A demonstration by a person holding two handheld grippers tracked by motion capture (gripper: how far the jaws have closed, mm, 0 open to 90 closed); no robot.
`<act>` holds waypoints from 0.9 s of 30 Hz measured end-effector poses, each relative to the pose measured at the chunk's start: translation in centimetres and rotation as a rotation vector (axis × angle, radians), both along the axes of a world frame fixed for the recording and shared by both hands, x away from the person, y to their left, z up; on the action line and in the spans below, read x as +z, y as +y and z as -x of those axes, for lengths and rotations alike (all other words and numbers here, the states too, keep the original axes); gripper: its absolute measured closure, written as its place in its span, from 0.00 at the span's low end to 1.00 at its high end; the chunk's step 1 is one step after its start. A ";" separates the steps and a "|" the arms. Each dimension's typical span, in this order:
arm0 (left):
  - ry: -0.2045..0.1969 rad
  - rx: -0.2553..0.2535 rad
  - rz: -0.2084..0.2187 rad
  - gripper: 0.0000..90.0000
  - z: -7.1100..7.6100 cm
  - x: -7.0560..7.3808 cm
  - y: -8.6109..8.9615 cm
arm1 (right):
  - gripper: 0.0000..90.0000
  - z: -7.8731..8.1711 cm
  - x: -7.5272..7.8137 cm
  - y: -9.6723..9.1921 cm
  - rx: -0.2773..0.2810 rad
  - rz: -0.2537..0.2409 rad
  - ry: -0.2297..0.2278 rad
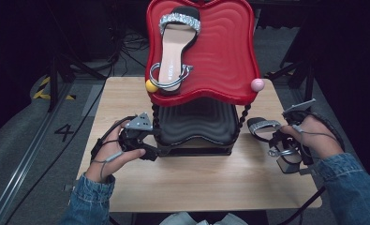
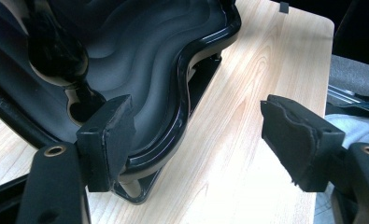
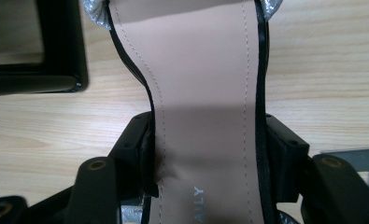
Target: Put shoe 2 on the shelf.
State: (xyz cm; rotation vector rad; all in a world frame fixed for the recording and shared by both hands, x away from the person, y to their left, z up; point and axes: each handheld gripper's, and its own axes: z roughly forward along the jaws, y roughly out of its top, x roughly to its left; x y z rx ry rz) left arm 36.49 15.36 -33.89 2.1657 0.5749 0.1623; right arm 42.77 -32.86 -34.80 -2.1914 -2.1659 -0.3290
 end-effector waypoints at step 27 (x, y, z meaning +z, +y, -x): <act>0.010 -0.007 -0.030 0.29 -0.1 -0.3 -0.1 | 0.48 1.5 12.4 -0.3 0.007 -0.066 -0.261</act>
